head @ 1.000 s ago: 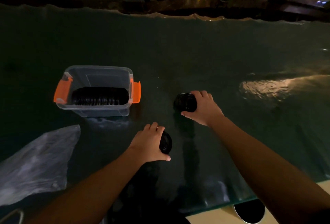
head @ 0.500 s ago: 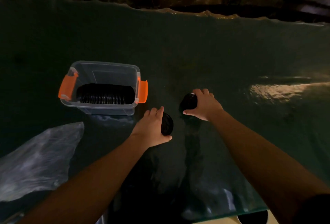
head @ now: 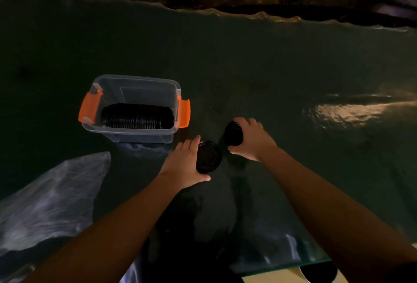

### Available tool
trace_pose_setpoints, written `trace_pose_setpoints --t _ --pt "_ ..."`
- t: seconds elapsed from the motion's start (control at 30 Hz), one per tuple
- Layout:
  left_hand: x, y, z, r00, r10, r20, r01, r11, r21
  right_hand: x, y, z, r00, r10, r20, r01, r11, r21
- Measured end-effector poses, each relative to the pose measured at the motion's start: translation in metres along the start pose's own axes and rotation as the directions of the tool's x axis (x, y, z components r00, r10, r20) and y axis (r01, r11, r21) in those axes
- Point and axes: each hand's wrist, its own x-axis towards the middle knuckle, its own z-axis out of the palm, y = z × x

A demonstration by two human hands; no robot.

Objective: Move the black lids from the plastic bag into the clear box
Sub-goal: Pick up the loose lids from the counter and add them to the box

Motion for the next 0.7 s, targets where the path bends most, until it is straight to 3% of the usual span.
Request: trace_pose_setpoints --t 0.23,0.5,0.6,0.7 --pt "-0.020 -0.022 -0.009 1.000 0.017 -0.025 -0.016 1.000 0.019 -0.031 -0.048 0.016 0.988 -0.156 -0.017 0.156 0.988 -0.023" --pt "-0.054 -0.046 -0.045 0.999 0.035 -0.024 -0.036 0.999 -0.024 -0.034 -0.083 0.046 0.992 -0.109 0.055 0.115 0.988 -0.108" --pt "-0.065 -0.046 -0.069 0.993 0.066 -0.099 -0.074 0.994 -0.078 -0.040 -0.086 0.052 0.997 -0.047 0.065 0.053 0.995 -0.085" --pt "-0.071 -0.048 -0.098 0.971 0.077 -0.227 -0.102 0.990 -0.099 -0.050 -0.091 0.059 0.996 -0.089 -0.019 0.086 0.987 -0.138"
